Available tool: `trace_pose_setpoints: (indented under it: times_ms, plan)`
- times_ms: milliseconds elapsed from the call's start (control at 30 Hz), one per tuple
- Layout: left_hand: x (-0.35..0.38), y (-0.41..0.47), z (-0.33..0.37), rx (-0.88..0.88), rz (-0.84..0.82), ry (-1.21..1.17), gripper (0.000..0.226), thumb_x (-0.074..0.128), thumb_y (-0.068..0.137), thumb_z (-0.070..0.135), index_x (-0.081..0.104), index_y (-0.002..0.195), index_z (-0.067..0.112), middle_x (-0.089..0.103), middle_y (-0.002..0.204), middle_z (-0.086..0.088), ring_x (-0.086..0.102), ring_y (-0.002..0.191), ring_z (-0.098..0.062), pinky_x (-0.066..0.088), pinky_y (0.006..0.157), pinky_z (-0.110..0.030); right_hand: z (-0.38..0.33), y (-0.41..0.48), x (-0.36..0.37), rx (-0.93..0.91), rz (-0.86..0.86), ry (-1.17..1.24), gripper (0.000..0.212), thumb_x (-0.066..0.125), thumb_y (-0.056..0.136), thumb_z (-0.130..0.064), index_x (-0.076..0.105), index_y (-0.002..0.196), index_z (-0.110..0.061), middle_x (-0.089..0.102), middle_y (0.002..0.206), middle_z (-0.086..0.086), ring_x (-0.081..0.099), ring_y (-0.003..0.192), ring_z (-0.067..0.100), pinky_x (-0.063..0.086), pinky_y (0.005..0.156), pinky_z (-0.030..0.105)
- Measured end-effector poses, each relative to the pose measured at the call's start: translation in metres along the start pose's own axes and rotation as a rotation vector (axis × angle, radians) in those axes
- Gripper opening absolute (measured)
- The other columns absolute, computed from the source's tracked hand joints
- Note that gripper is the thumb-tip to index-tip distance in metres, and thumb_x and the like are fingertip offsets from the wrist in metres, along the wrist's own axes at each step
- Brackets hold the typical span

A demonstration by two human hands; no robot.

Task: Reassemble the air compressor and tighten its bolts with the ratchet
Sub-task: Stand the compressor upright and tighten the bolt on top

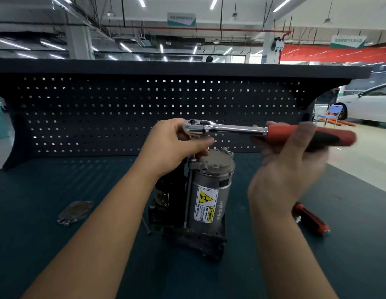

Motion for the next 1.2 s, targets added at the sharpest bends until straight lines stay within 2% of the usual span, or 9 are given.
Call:
trace_pose_setpoints:
  times_ms: [133, 200, 433, 467, 567, 633, 767, 967, 1200]
  plan:
    - [0.002, 0.0, -0.001, -0.03, -0.055, -0.021, 0.018, 0.074, 0.077, 0.017, 0.067, 0.089, 0.007, 0.075, 0.076, 0.001, 0.072, 0.076, -0.013, 0.054, 0.066, -0.017, 0.06, 0.021, 0.001, 0.692, 0.09, 0.115, 0.023, 0.05, 0.098, -0.03, 0.05, 0.094, -0.007, 0.068, 0.079, 0.007, 0.07, 0.066, 0.016, 0.057, 0.052, 0.029]
    - [0.003, 0.0, 0.001, -0.036, -0.061, -0.024, 0.028, 0.074, 0.073, 0.028, 0.067, 0.089, 0.007, 0.075, 0.078, 0.002, 0.072, 0.078, -0.012, 0.055, 0.07, -0.019, 0.067, 0.015, -0.001, 0.773, 0.109, 0.116, 0.022, 0.051, 0.097, -0.026, 0.051, 0.092, -0.005, 0.064, 0.084, 0.011, 0.069, 0.063, 0.017, 0.057, 0.05, 0.027]
    - [0.002, 0.001, 0.007, -0.026, 0.067, 0.074, 0.055, 0.069, 0.045, 0.062, 0.065, 0.076, 0.017, 0.074, 0.075, 0.003, 0.071, 0.074, -0.014, 0.056, 0.071, -0.034, 0.002, 0.006, -0.007, 0.077, 0.094, 0.121, 0.014, 0.048, 0.091, 0.015, 0.048, 0.087, 0.001, 0.048, 0.081, 0.022, 0.063, 0.059, 0.01, 0.052, 0.064, 0.017]
    - [0.001, 0.0, 0.007, -0.028, 0.103, 0.087, 0.06, 0.07, 0.042, 0.064, 0.063, 0.073, 0.013, 0.073, 0.074, -0.003, 0.07, 0.074, -0.021, 0.057, 0.071, -0.04, -0.006, 0.0, -0.005, 0.001, 0.03, 0.128, 0.011, 0.058, 0.088, 0.008, 0.05, 0.093, 0.002, 0.049, 0.085, 0.025, 0.061, 0.064, 0.019, 0.053, 0.066, 0.024]
    - [-0.001, -0.001, 0.006, -0.013, 0.118, 0.091, 0.061, 0.072, 0.044, 0.062, 0.061, 0.07, 0.008, 0.072, 0.074, -0.012, 0.069, 0.078, -0.034, 0.055, 0.075, -0.052, -0.019, -0.02, -0.005, -0.18, -0.081, -0.114, 0.088, 0.072, 0.074, -0.055, 0.043, 0.111, 0.02, 0.055, 0.097, 0.028, 0.057, 0.073, 0.024, 0.051, 0.066, 0.036]
    - [-0.003, -0.001, 0.003, -0.022, 0.099, 0.065, 0.054, 0.073, 0.05, 0.056, 0.062, 0.071, 0.007, 0.074, 0.073, -0.007, 0.071, 0.076, -0.027, 0.057, 0.077, -0.049, -0.019, -0.016, -0.005, -0.22, -0.086, -0.135, 0.085, 0.07, 0.077, -0.055, 0.039, 0.108, 0.017, 0.056, 0.094, 0.023, 0.06, 0.074, 0.022, 0.053, 0.069, 0.04]
    - [-0.003, -0.001, -0.001, -0.023, 0.068, 0.027, 0.028, 0.075, 0.067, 0.036, 0.06, 0.069, 0.012, 0.074, 0.072, 0.004, 0.072, 0.072, -0.011, 0.056, 0.065, -0.022, 0.02, 0.017, -0.01, 0.212, 0.059, 0.096, 0.024, 0.056, 0.095, -0.032, 0.046, 0.103, -0.011, 0.07, 0.082, 0.005, 0.07, 0.078, 0.015, 0.059, 0.066, 0.039]
    - [-0.003, -0.004, 0.0, 0.002, 0.02, -0.024, 0.015, 0.072, 0.079, 0.019, 0.06, 0.071, 0.013, 0.074, 0.073, 0.004, 0.072, 0.074, -0.009, 0.053, 0.065, -0.015, 0.088, 0.025, 0.003, 0.843, 0.013, 0.005, 0.022, 0.054, 0.097, -0.022, 0.053, 0.102, 0.0, 0.064, 0.089, 0.014, 0.067, 0.068, 0.02, 0.058, 0.06, 0.027]
    - [-0.009, -0.008, -0.004, 0.022, 0.133, 0.066, 0.027, 0.077, 0.071, 0.033, 0.06, 0.073, 0.013, 0.073, 0.069, 0.006, 0.07, 0.068, -0.008, 0.054, 0.066, -0.025, 0.014, -0.004, -0.011, 0.084, 0.164, 0.04, 0.048, 0.061, 0.093, -0.021, 0.033, 0.129, -0.005, 0.063, 0.098, -0.004, 0.068, 0.079, 0.009, 0.056, 0.061, 0.027]
Point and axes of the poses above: each hand's wrist, its own y-axis towards the middle knuckle, its own x-axis out of the palm, z = x × y, the point moved 5 cm from there along y, towards the middle knuckle
